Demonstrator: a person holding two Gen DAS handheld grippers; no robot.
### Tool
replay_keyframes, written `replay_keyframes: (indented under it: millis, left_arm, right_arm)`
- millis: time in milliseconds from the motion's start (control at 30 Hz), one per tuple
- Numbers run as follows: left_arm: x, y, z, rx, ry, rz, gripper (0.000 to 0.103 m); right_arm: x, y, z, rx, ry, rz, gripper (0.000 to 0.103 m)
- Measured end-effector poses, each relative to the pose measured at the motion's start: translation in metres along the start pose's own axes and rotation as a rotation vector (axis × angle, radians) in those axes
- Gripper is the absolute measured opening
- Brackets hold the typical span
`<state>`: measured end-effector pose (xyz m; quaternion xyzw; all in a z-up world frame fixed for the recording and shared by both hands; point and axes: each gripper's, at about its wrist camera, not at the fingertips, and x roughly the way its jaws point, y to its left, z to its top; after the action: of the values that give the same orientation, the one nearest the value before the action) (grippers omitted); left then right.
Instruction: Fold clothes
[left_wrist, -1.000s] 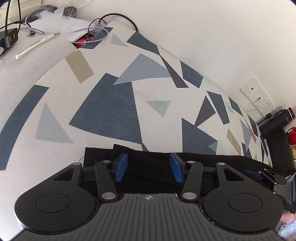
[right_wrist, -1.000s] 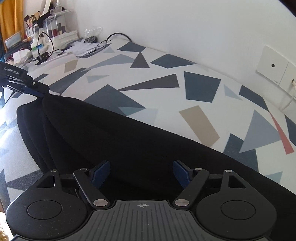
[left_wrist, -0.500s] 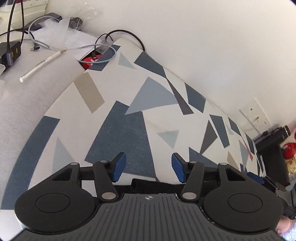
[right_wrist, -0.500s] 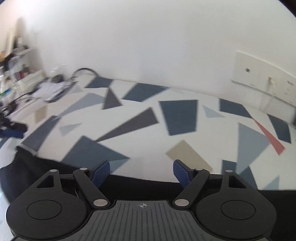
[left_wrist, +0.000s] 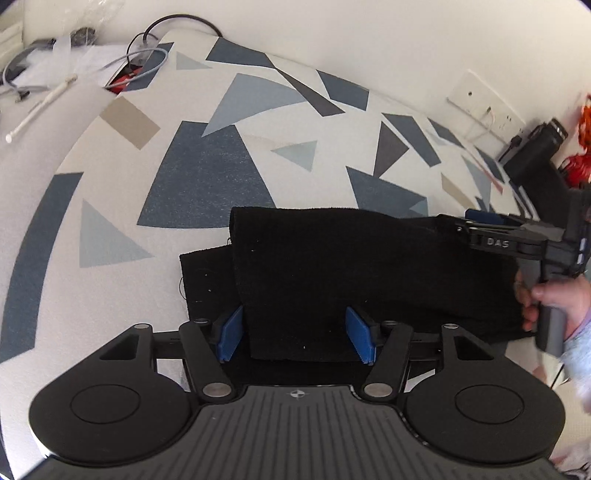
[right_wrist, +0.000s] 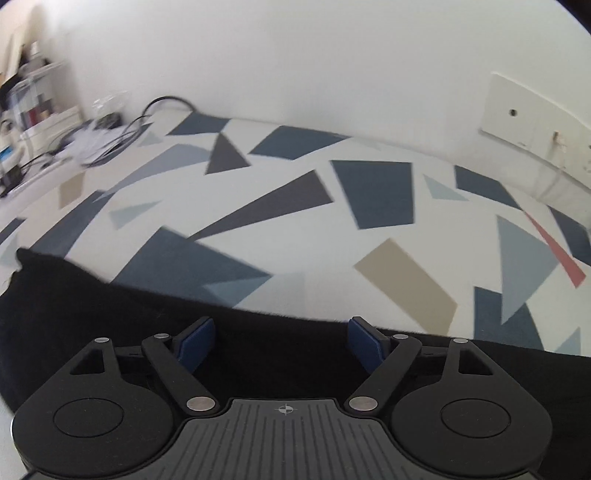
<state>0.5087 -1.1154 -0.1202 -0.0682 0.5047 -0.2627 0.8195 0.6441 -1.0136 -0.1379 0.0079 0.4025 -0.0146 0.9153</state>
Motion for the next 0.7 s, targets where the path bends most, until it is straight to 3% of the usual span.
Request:
replay_keyframes:
  millis: [67,167,200,300,333,433,567,700]
  left_arm:
    - [-0.003,0.008,0.004,-0.051,0.000,-0.044,0.060]
    - [-0.005,0.016,0.007,-0.089,-0.001,-0.084,0.060]
    - [-0.005,0.017,0.008,-0.092,0.000,-0.089,0.055]
    - [-0.007,0.017,0.009,-0.077,-0.005,-0.098,0.010]
    - [-0.009,0.016,0.009,-0.062,-0.013,-0.096,0.006]
    - [-0.015,0.012,0.012,-0.034,-0.029,-0.086,0.002]
    - [-0.031,0.021,0.021,-0.124,-0.046,-0.161,0.002]
    - [-0.049,0.030,0.026,-0.165,-0.058,-0.200,0.002]
  right_arm:
    - [0.003,-0.006,0.007,0.086,-0.002,-0.061,0.078]
    - [-0.013,-0.022,0.006,0.215,-0.036,-0.018,0.079]
    - [-0.021,-0.026,0.003,0.234,-0.042,-0.002,0.079]
    - [-0.049,-0.033,-0.013,0.210,-0.050,0.040,0.079]
    - [-0.058,-0.033,-0.020,0.186,-0.047,0.047,0.079]
    - [-0.082,-0.031,-0.047,0.071,-0.019,0.064,0.079]
    - [-0.103,-0.013,-0.078,-0.097,0.021,0.090,0.079]
    - [-0.105,0.001,-0.095,-0.143,0.034,0.054,0.078]
